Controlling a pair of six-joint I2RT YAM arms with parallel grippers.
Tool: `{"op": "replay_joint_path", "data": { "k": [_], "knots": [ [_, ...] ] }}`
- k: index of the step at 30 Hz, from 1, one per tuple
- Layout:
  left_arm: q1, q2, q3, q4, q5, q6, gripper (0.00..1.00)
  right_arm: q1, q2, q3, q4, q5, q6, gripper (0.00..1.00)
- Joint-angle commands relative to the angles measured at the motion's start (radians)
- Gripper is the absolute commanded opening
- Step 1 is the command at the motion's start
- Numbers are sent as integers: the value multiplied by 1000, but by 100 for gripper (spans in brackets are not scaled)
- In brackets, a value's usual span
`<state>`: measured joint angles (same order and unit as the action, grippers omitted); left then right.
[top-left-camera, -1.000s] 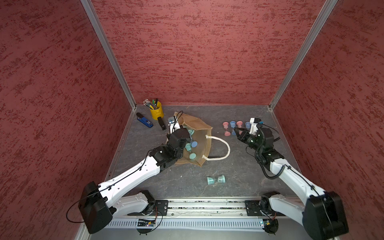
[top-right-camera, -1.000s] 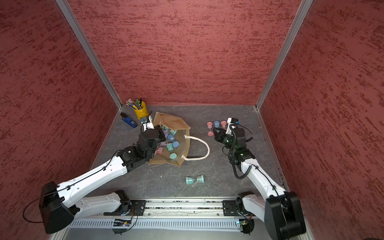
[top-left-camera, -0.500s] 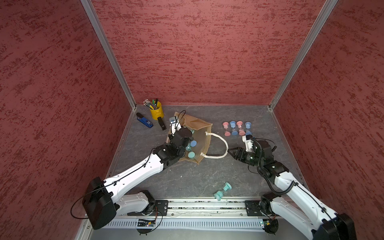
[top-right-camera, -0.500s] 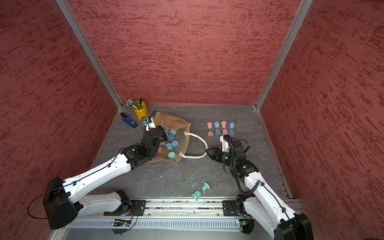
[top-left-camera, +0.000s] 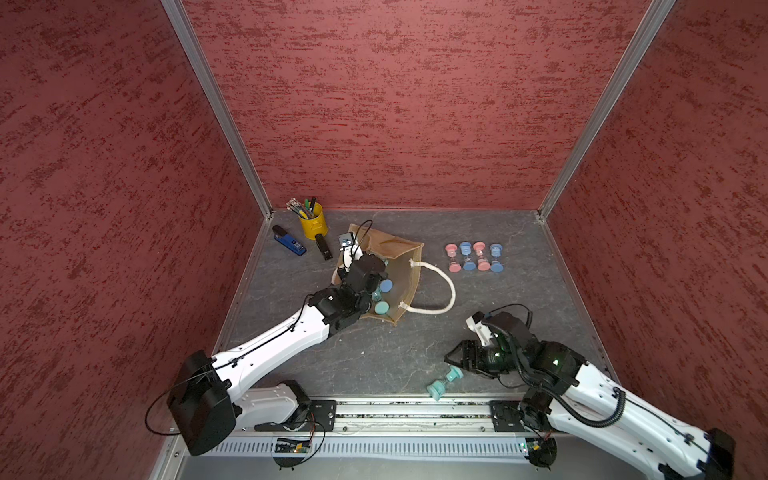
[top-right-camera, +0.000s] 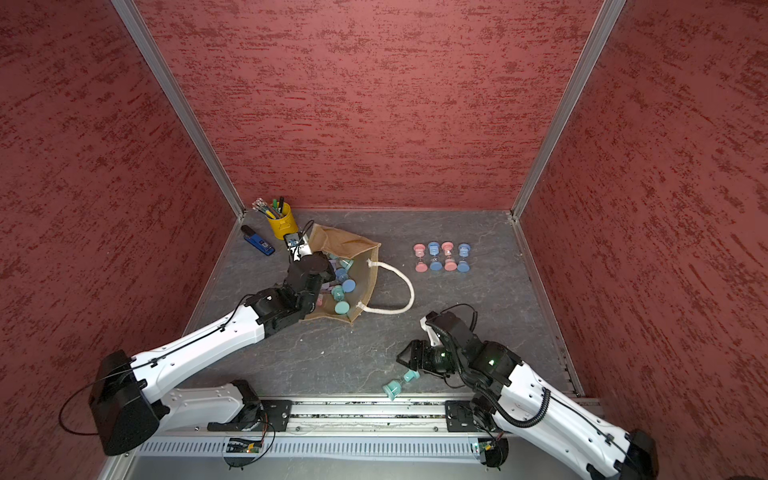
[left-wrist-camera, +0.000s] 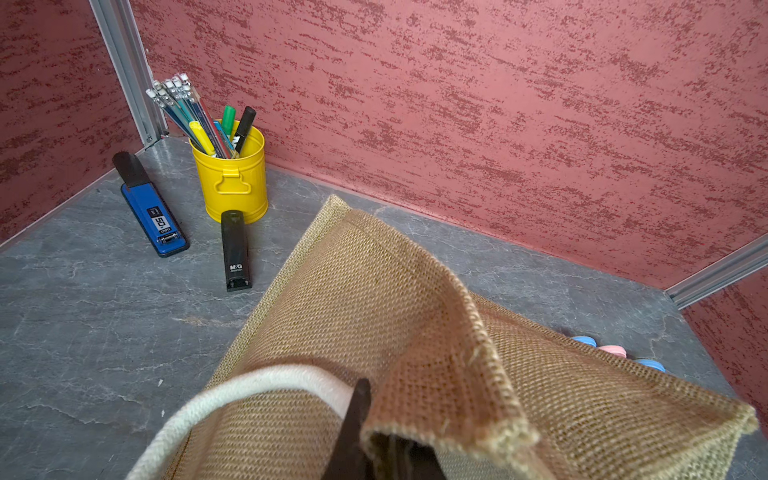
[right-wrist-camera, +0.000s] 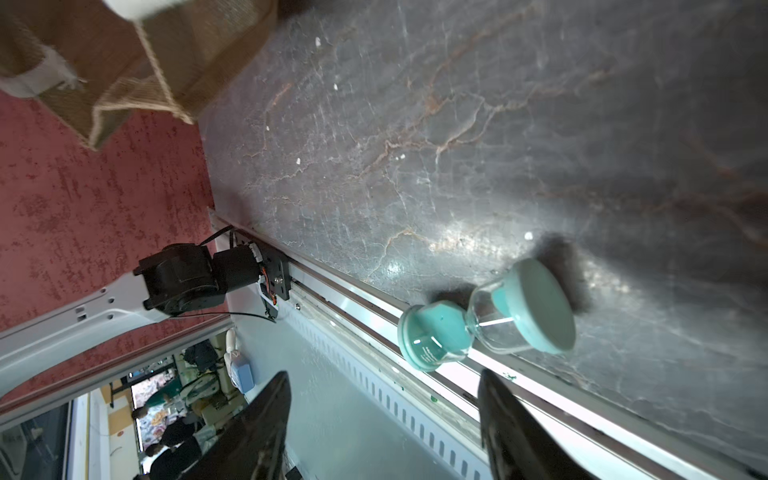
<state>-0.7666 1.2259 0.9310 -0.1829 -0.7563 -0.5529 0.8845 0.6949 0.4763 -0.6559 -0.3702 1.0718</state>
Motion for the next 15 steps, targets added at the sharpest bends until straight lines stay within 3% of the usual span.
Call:
{"op": "replay_joint_path", "data": {
  "k": [1,6,15],
  "knots": [
    [13,10,-15,-68,13,-3,1,107,55,-10,60,150,235,71],
    [15,5,-31,-57,23,-5,1,206,191,73,-38,230,297,71],
    [24,-22,-65,-20,43,-15,1,239,327,43,51,291,463,71]
  ]
}}
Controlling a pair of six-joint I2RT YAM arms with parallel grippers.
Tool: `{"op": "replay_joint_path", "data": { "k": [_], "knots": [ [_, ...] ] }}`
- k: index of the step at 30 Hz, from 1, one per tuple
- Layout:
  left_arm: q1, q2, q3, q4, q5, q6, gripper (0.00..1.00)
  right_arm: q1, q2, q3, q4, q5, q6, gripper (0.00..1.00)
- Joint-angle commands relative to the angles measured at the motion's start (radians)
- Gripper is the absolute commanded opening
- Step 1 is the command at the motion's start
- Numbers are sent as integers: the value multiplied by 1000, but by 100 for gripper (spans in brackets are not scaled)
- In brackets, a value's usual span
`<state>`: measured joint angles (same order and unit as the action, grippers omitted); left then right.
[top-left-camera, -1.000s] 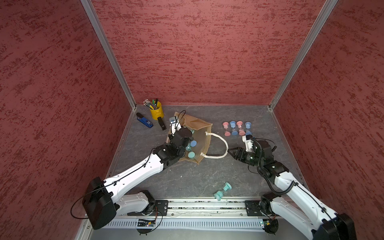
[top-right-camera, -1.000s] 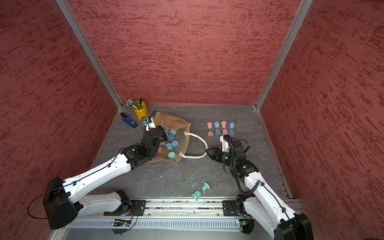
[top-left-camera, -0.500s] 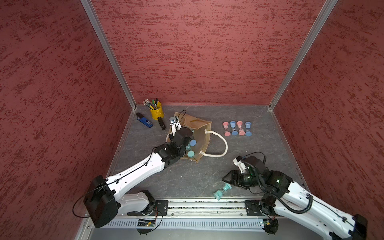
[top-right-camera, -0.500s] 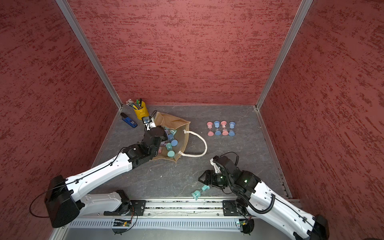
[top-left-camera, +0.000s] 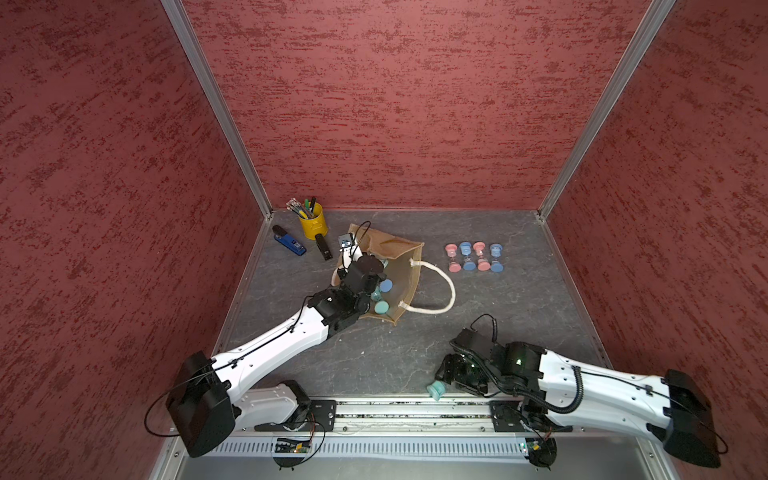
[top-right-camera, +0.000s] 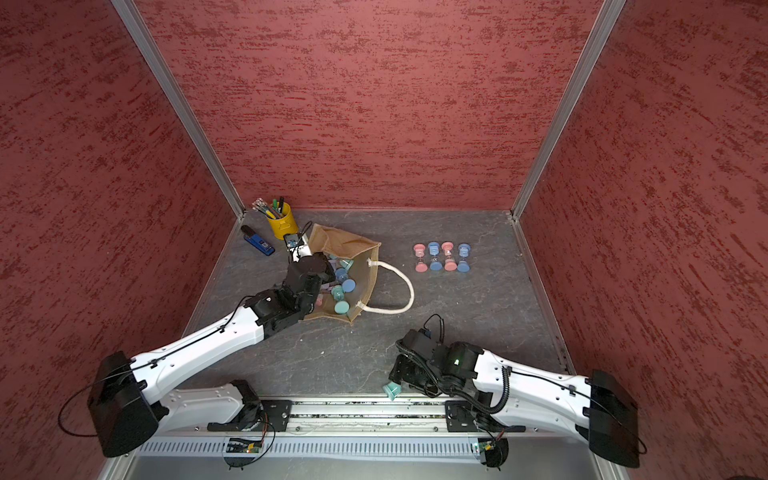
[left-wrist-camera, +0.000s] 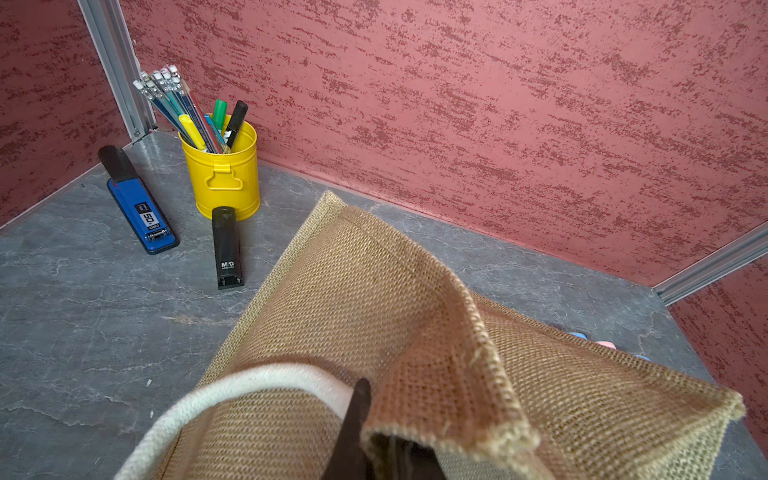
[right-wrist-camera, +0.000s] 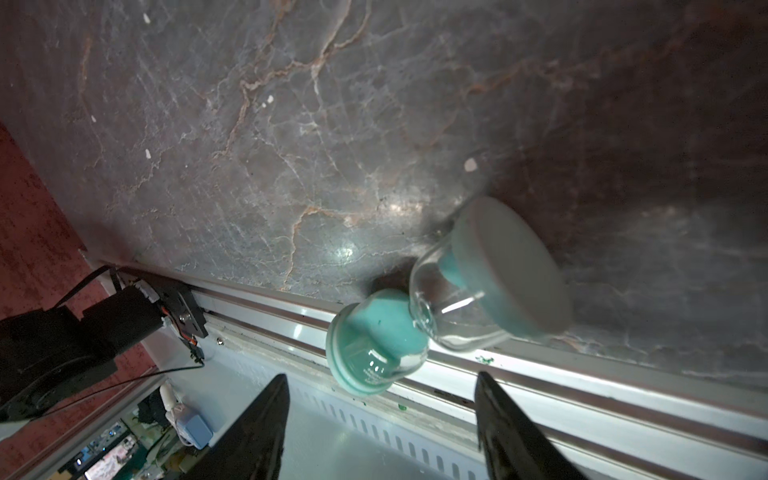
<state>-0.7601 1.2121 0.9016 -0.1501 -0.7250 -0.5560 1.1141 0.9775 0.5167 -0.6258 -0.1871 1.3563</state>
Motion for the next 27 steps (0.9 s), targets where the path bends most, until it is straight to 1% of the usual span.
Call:
{"op": "replay_joint_path", "data": {
  "k": [1,4,7,8,9,10,13,15,18,21,25,27],
  "knots": [
    [18,-11,-36,-53,12,-15,1,9,68,4,30,113,197,71],
    [21,-23,-41,-51,18,-20,1,9,158,4,106,123,218,70],
    [23,-39,-49,-47,20,-24,1,7,229,10,137,160,238,65],
    [24,-45,-51,-46,20,-22,1,3,241,11,145,176,236,62],
    [25,-53,-53,-46,18,-21,1,-8,249,15,143,188,227,58],
    [25,-57,-54,-48,15,-20,1,-19,254,23,134,205,215,56],
    [28,-80,-61,-54,6,-19,1,-36,253,81,48,320,161,44],
    [28,-95,-67,-53,1,-21,1,-51,266,112,26,384,99,41],
    [30,-113,-77,-59,-12,-26,1,-109,292,105,87,407,3,37],
    [36,-128,-82,-87,-28,-37,1,-189,314,79,183,397,-109,30],
    [45,-152,-82,-125,-41,-42,1,-243,319,90,270,472,-313,30],
    [50,-165,-80,-142,-46,-41,1,-278,316,99,311,483,-412,30]
  ]
}}
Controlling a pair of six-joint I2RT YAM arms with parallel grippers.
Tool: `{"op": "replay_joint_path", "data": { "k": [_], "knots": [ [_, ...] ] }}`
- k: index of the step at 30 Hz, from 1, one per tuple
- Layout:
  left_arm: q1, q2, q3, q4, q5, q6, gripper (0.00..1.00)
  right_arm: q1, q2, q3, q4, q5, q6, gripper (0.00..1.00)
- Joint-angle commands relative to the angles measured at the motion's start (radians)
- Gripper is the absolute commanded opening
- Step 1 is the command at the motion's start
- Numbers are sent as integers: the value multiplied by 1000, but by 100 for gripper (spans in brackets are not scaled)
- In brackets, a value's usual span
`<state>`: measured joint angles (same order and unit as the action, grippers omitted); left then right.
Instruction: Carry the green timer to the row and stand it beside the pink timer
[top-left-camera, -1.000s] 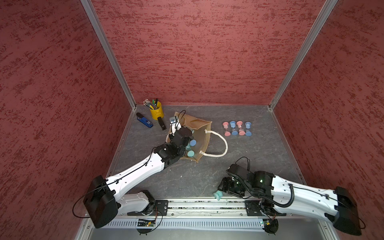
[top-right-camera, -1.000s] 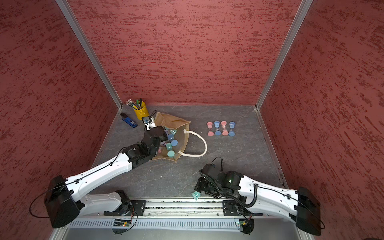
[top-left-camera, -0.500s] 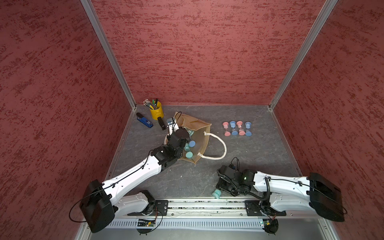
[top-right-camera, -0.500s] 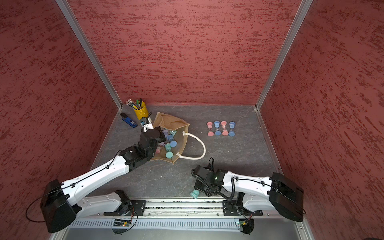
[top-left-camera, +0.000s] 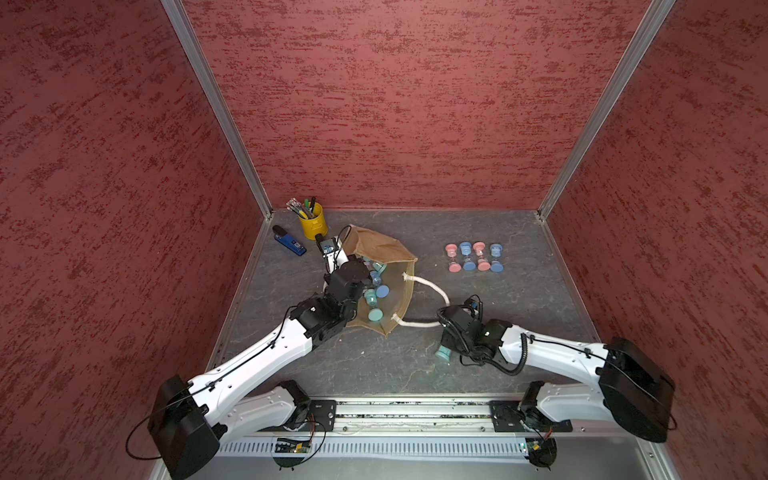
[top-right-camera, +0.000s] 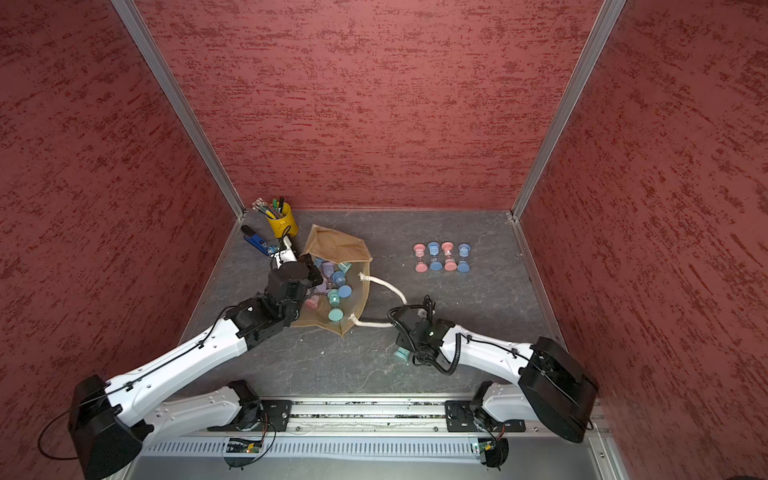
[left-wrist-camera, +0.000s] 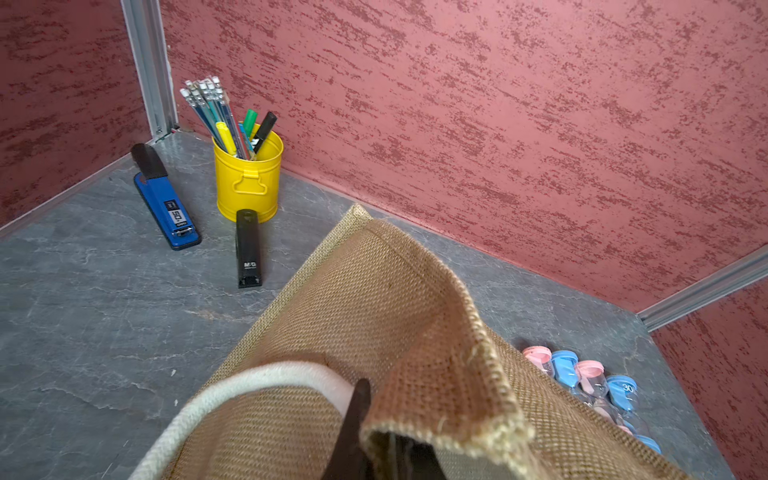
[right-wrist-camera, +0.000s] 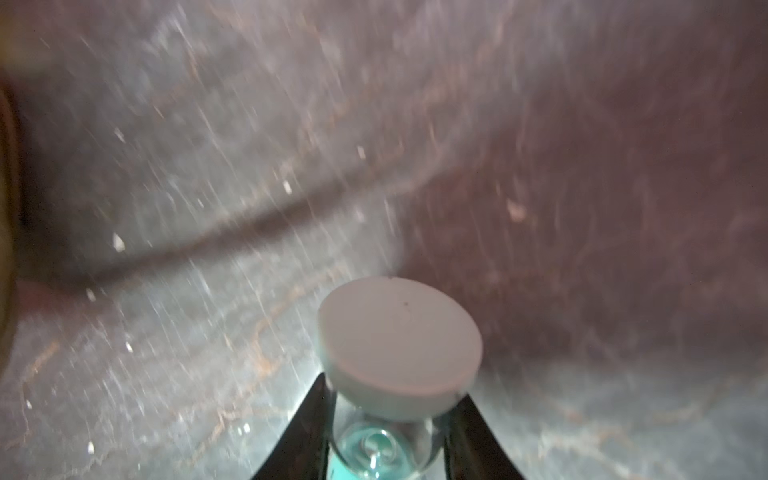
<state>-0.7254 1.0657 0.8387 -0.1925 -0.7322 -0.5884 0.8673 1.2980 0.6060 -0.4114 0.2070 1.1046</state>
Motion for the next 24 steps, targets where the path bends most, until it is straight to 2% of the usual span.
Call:
{"op": "replay_joint_path", "data": {
  "k": [1,4,7,11,16,24],
  "knots": [
    [17,-27,-15,-110,-44,-8,1,-53,-6,12,128,89,-216,30],
    [17,-58,-22,-129,-56,-12,1,-133,18,21,241,46,-372,30],
    [17,-85,-32,-143,-74,-24,0,-219,117,107,285,-19,-494,29],
    [17,-90,-29,-157,-77,-37,0,-245,263,265,297,-40,-637,28],
    [12,-82,-32,-181,-67,-62,0,-282,495,518,169,-14,-734,27],
    [7,-81,-43,-186,-50,-69,0,-352,702,731,87,13,-827,30]
  ]
}}
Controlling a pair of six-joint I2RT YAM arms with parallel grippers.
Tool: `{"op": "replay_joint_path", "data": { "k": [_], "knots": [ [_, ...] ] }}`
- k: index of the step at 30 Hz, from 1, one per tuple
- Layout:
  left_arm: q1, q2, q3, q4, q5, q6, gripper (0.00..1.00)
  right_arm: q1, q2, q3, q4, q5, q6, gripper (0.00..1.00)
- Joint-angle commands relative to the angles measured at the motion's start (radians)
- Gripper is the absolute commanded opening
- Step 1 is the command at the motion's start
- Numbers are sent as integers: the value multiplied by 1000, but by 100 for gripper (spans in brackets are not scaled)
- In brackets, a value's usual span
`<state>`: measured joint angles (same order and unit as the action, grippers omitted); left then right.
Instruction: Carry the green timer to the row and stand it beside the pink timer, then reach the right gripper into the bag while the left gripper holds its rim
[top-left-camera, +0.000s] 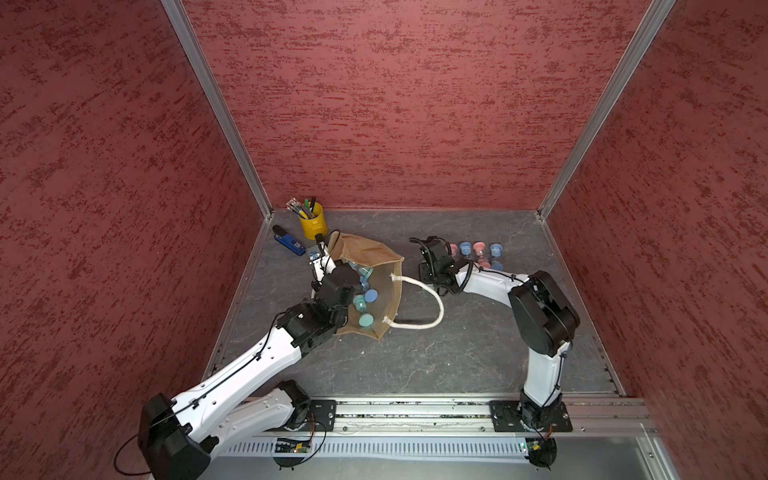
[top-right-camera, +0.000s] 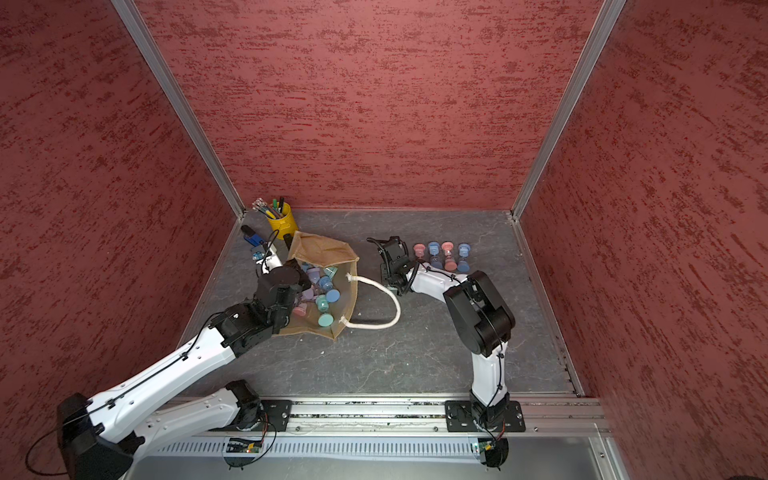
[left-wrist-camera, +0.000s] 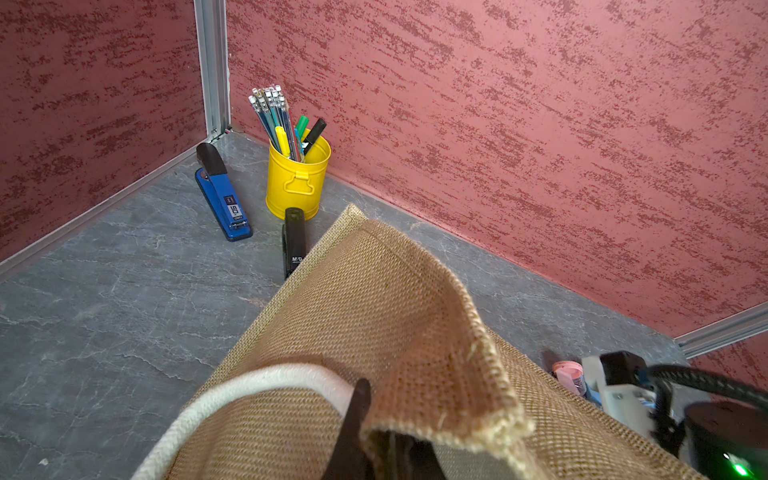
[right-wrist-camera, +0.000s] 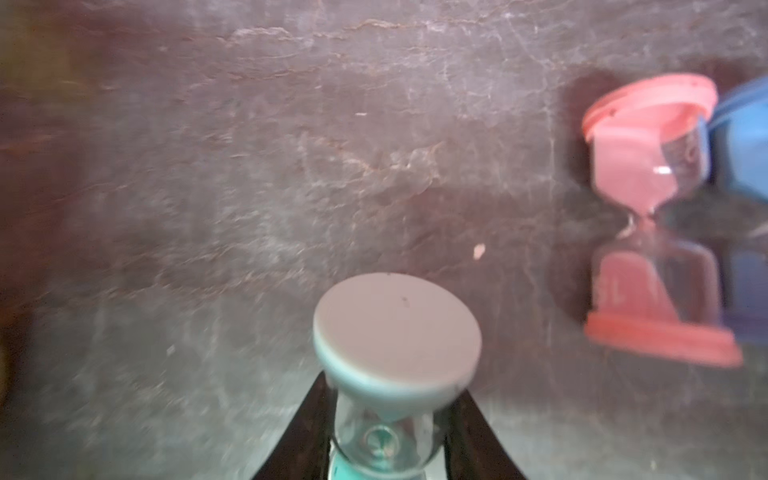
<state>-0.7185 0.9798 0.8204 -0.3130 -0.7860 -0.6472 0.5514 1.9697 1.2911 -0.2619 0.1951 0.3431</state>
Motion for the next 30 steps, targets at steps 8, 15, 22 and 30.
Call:
{"op": "replay_joint_path", "data": {
  "k": [8,15,22,30],
  "knots": [
    [1,25,-20,-43,19,-6,0,-97,141,188,-115,38,-148,38],
    [1,47,-23,-11,54,-12,0,-131,185,268,-120,38,-166,45],
    [-6,59,-9,-16,80,-31,0,-130,131,272,-123,21,-157,60],
    [-17,46,-1,-10,94,-29,0,-105,-524,-221,203,-222,85,62]
  ]
}}
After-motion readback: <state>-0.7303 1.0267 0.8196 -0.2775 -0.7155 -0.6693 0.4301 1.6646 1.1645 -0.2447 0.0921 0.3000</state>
